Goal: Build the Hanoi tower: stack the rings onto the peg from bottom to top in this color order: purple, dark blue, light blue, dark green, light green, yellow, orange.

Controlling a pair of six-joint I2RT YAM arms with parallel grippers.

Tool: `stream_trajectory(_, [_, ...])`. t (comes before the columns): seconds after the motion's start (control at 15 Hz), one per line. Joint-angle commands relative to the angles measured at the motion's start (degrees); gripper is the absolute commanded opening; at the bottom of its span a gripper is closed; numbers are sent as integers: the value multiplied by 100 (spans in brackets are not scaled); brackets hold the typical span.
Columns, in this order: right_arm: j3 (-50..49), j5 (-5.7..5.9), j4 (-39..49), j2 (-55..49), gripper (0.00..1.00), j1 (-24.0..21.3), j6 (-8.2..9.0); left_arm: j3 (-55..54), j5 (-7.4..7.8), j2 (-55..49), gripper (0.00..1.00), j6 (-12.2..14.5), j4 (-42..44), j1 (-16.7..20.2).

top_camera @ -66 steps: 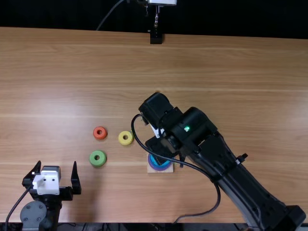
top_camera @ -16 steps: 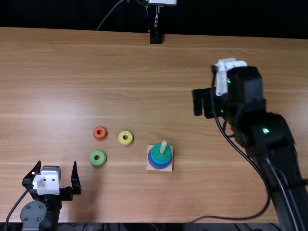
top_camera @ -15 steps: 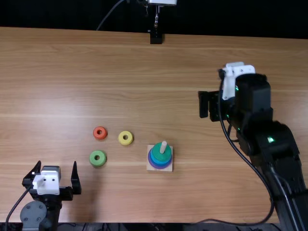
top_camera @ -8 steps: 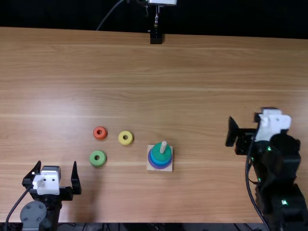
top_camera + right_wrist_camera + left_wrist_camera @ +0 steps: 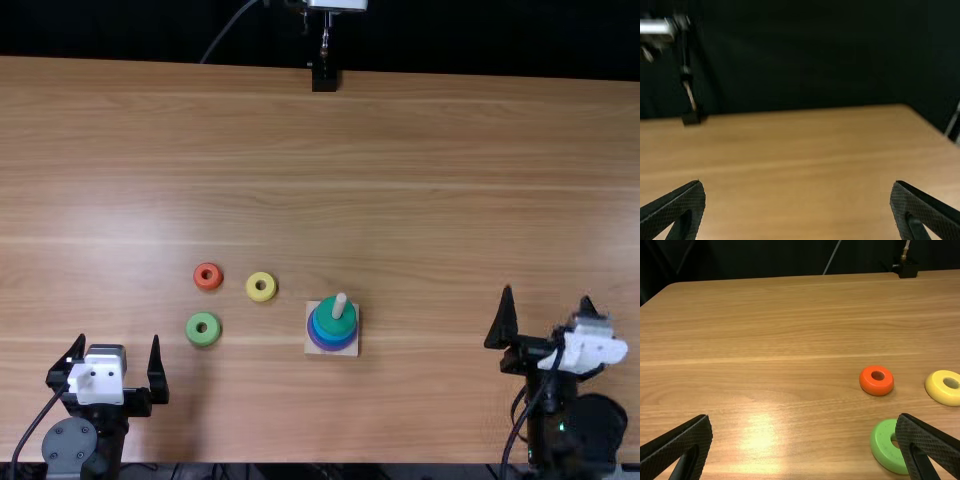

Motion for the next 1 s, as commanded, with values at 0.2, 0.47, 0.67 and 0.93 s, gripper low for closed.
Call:
stream_trajectory(0.2, [-1213, 20, 59, -1238, 100, -39, -52, -611, -19, -62, 100, 15, -376, 48])
stream_trajectory(0.47, [-1740, -2, -57, -2196, 100, -12, -63, -611, -19, -62, 100, 15, -376, 48])
stream_trajectory(0.67, [-1749, -2, -1164, -2196, 100, -47, -31, -611, -19, -62, 100, 15, -376, 48])
stream_trajectory(0.93, [-1749, 9, -1523, -2196, 100, -47, -73, -611, -19, -62, 100, 15, -376, 48])
